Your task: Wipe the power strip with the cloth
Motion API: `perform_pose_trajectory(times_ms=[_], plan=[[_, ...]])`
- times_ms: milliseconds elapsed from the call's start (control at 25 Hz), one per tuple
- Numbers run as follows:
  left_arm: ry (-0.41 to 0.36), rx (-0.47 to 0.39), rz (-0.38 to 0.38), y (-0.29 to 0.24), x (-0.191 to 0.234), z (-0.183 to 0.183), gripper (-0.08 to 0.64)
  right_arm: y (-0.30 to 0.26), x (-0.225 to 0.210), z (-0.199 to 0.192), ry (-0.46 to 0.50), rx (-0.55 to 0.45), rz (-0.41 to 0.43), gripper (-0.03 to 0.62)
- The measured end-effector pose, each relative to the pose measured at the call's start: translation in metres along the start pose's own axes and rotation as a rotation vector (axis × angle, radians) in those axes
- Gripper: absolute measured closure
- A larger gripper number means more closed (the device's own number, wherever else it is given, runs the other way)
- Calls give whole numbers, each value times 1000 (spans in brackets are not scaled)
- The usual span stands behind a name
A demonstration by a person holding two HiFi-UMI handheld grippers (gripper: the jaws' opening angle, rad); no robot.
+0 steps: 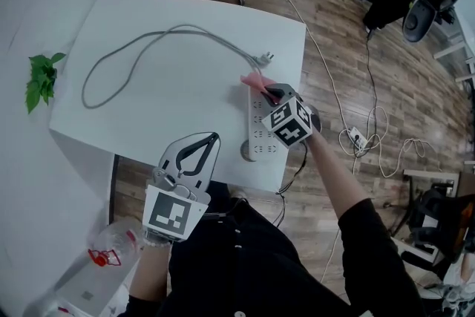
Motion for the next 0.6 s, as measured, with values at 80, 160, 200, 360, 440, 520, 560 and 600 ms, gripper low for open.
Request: perform_pose_trajectory(times_ms=[80,160,200,360,440,520,560,600], plan=[[2,2,0,1,0,-1,549,-2,7,-3,15,12,24,535],[3,1,0,1,0,-2,549,-2,15,-5,30,19,47,535],[3,1,-1,2,0,-2,549,-2,19,-6,36,21,57,535],[3,1,-3,3,-1,-2,549,1,31,-8,42,17,80,535],[1,0,-6,3,-1,-2,549,2,35,-8,41,15,86,535],[1,-1,-8,4,-1,-2,549,3,39,-9,40,13,91,535],[2,-3,-8,4,-2,-2,549,4,41,-10,39,12,94,535],[2,-4,-8,4,-3,-2,549,6,43,-11,37,11,97,535]])
Point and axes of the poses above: the fingertips, and each gripper's own axes: y backward along the fingers, x to its left, z out of its top, the point moved 6 cm from there along y, backward along the fingers
